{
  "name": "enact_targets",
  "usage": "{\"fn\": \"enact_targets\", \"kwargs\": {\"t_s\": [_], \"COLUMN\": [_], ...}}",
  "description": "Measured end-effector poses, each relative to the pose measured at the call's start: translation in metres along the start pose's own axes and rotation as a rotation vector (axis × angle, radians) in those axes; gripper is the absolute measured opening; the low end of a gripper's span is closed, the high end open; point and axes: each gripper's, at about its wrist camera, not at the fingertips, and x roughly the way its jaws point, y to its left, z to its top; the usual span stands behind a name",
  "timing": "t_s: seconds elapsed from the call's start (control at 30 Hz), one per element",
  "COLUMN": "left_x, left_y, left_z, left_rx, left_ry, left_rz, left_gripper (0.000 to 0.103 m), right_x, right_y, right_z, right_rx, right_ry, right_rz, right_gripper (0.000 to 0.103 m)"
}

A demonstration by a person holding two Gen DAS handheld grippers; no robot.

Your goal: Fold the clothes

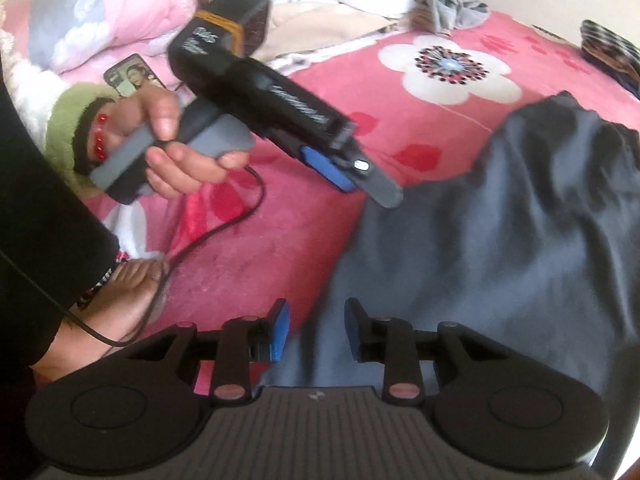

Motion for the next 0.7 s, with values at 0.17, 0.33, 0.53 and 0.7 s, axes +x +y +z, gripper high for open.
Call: {"fn": "enact_targets", "kwargs": {"t_s": [0.17,0.33,0.53,0.7], "left_x": [0.002,0.003,0.005,0.007], "left_y": [-0.005,-0.014,-0.023,-0.029], "left_z": [-0.002,-0.003,-0.007,-0.005], "left_rx": [0.007,0.045,0.127,0.166], "left_ry": [-0.048,-0.061,-0.052,-0.028], "left_rz": [0.029,0.040,0.084,0.091], "left_gripper": [0.078,0.074,0.053,0.017], "right_x": [0.006,0.007,0.005,0.004], "right_y": [0.004,0.007,0.009,0.010], "right_z": [0.003,0.004,0.004,0.004], "right_rx": [0.014,0.013,0.012,0.014], "right_ry": [-0.006,-0.016,-0.028,-0.039], "right_rz": [0.016,-0.003,-0.020,-0.045], "right_gripper": [0.033,0.034,0.034,0.034]}}
